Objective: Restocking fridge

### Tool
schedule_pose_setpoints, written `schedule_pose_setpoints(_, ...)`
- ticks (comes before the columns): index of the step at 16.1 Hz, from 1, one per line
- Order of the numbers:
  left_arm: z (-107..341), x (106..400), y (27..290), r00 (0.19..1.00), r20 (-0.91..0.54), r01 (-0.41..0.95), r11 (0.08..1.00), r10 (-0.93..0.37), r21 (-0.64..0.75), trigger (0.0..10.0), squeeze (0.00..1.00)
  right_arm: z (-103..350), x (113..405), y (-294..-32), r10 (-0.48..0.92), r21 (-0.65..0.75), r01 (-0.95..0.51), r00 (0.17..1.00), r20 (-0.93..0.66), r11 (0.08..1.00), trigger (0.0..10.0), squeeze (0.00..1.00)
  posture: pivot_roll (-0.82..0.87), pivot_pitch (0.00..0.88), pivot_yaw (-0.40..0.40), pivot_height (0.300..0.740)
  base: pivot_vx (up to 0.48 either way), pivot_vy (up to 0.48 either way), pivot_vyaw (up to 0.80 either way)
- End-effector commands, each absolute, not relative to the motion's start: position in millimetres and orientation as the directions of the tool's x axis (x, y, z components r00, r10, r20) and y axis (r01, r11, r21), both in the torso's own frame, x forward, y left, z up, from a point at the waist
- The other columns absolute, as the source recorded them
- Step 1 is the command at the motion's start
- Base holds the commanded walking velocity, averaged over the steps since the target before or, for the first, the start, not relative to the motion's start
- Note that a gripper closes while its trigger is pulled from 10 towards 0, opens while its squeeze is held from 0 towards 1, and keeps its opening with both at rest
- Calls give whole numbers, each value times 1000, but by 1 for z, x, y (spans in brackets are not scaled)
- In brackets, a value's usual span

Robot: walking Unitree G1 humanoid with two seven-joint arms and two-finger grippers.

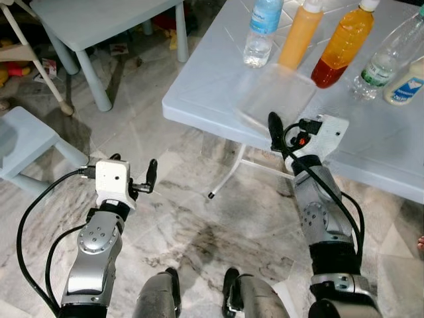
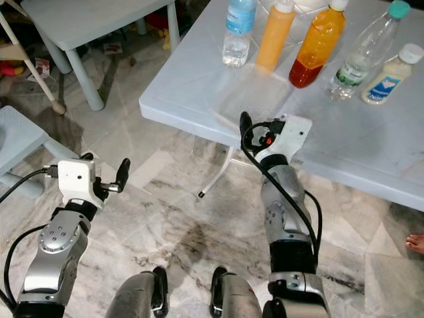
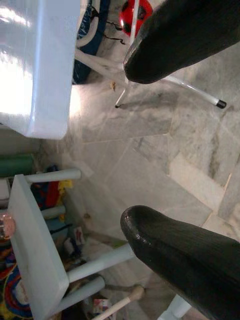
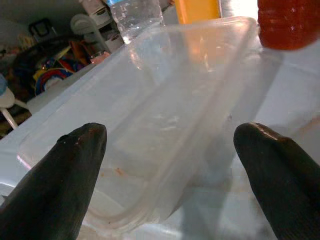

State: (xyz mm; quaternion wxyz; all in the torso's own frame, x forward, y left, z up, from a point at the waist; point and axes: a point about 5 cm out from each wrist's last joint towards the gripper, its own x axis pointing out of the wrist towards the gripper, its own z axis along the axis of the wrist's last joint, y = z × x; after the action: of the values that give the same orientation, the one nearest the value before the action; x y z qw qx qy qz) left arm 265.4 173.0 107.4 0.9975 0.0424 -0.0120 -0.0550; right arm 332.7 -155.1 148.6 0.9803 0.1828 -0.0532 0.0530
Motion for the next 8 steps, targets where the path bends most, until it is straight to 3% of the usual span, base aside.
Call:
schedule_pose_setpoints(1,106,262,174,993,3,113,989,-114,92,10000,0,145,330,-159,57,386,-93,993,104,918,10000,0,70,220,4,740,0,0,0)
schedule_pose_setpoints(3,107,263,173,993,3,115,989,-116,92,10000,0,145,330,-159,37,422,-75,995,98,904,902,0,67,235,4,740,0,0,0)
schedule_pose_setpoints(4,107,264,173,993,4,114,989,-115,92,10000,0,146,331,-160,35,418,-74,994,99,905,0,0,67,236,4,740,0,0,0)
schedule_pose_setpoints(8,108,266,173,995,10,101,990,-103,96,10000,0,153,336,-169,-3,421,-45,994,113,906,0,0,68,230,4,740,0,0,0)
